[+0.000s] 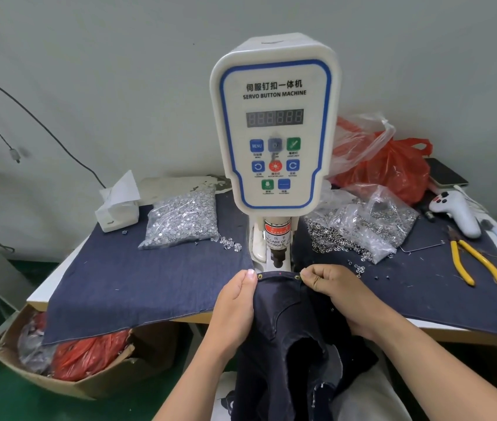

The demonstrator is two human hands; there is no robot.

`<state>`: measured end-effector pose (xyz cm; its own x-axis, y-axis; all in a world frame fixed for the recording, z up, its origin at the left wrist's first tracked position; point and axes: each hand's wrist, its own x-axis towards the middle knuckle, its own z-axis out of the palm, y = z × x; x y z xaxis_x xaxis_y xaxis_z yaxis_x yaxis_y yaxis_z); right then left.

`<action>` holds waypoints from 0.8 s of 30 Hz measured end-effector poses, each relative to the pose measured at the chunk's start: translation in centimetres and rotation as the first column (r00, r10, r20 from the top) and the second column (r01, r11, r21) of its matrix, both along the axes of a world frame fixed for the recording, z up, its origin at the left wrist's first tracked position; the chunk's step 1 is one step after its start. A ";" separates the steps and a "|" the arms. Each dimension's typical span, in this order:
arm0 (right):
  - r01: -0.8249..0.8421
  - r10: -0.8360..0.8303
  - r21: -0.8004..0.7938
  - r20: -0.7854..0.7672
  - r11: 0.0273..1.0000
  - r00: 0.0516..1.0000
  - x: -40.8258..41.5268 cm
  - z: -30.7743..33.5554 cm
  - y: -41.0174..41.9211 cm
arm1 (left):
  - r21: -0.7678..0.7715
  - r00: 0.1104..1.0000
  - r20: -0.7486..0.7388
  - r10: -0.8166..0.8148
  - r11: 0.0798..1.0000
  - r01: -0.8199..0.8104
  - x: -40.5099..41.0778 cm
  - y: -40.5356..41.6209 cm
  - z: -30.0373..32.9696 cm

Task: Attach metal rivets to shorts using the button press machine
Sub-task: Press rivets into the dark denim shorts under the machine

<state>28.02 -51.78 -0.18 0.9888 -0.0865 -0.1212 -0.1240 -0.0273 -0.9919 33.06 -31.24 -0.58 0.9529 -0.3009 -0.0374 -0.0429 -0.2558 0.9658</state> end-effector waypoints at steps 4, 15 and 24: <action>0.004 -0.004 -0.027 0.004 1.000 1.000 0.1 -0.1 0.0 | 0.007 1.000 -0.001 -0.006 1.000 0.006 0.0 0.0 0.1; -0.003 0.002 -0.049 -0.009 0.999 1.000 0.1 -0.2 -0.2 | -0.003 1.000 0.024 -0.008 1.000 0.008 0.3 0.0 -0.3; -0.011 0.010 -0.084 -0.011 0.996 1.000 0.0 -0.1 -0.3 | -0.005 0.999 0.047 -0.017 1.000 0.018 0.3 0.0 -0.5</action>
